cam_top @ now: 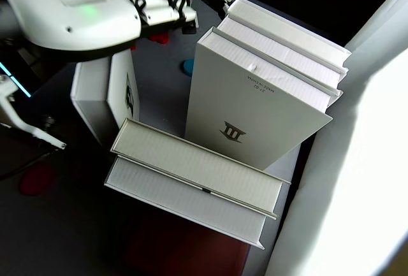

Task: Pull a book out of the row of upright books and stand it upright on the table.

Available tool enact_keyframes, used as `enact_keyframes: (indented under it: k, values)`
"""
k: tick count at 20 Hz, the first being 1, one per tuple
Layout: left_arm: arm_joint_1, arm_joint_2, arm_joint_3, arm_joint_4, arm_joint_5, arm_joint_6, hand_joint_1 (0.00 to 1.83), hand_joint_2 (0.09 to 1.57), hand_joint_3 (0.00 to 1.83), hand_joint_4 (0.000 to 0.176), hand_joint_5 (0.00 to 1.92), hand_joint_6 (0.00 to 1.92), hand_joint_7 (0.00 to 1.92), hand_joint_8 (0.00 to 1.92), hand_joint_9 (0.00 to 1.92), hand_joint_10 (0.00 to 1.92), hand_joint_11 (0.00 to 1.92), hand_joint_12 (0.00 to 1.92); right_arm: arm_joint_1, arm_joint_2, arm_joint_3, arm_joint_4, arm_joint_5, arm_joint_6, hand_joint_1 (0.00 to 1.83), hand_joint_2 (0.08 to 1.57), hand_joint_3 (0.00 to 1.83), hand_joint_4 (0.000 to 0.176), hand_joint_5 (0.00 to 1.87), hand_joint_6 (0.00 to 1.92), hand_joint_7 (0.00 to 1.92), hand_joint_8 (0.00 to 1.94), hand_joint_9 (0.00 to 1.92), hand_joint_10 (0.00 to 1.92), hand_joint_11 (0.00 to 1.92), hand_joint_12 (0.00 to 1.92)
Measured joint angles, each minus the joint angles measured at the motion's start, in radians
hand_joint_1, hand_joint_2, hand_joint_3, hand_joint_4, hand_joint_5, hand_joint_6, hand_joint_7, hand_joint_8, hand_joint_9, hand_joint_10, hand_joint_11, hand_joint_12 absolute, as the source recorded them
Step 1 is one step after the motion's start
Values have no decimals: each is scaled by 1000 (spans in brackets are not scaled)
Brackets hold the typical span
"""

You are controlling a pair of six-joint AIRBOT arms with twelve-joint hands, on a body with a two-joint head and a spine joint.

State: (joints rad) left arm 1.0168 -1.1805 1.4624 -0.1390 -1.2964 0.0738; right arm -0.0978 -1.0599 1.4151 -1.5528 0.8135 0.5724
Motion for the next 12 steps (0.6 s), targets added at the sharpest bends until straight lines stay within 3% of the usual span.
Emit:
enact_keyframes:
  k: [1,2,3,4,5,7,8,10,11,12]
  values:
    - [0,0,0,0,-1,0,369,1372,1,45,188,0,66,0,34,1,0,312,1,22,-12,11,-3,-16,428,988,8,6,0,0,0,0,0,0,0,0]
    - [0,0,-1,-1,-1,0,334,1377,1,57,170,0,50,0,17,0,0,239,1,39,-21,35,-2,-30,443,1017,22,0,0,0,0,0,0,0,0,0]
    - [0,0,-5,-1,-5,0,314,1377,1,67,153,7,23,13,3,0,0,47,6,64,-33,62,-3,-52,399,1060,42,23,0,0,0,0,0,0,0,0]
    - [0,0,-5,3,-7,0,315,1372,0,77,152,9,16,12,0,0,7,13,7,85,-45,95,-5,-64,375,1079,51,38,0,0,0,0,0,0,0,0]
    - [0,0,-6,4,-11,-1,303,1371,0,77,147,6,8,7,0,0,13,9,7,105,-55,121,-5,-77,408,1062,42,42,0,0,0,0,0,0,0,0]
    - [0,8,-17,-2,-24,0,281,1373,1,55,140,2,4,3,0,0,0,3,-8,149,-77,203,-10,-136,389,1067,43,16,0,0,0,0,0,0,0,0]
    - [1,14,-19,0,-36,0,310,1372,0,54,148,5,16,6,0,0,6,7,-37,177,-90,279,-14,-190,396,1070,44,0,0,0,0,0,0,0,0,0]
    - [11,21,-30,-5,-52,3,320,1366,0,59,141,1,16,4,0,0,0,0,-111,210,-101,426,-30,-297,511,1040,26,0,0,0,0,0,0,0,0,0]
    - [12,22,-30,-2,-53,3,346,1366,0,54,151,4,37,9,0,0,0,0,-138,221,-106,488,-38,-339,510,1041,25,0,0,0,0,0,0,0,0,0]
    - [17,25,-38,-14,-58,4,323,1374,1,61,147,2,46,9,0,0,0,0,-187,233,-111,592,-44,-415,464,1048,27,0,0,0,0,0,0,0,0,0]
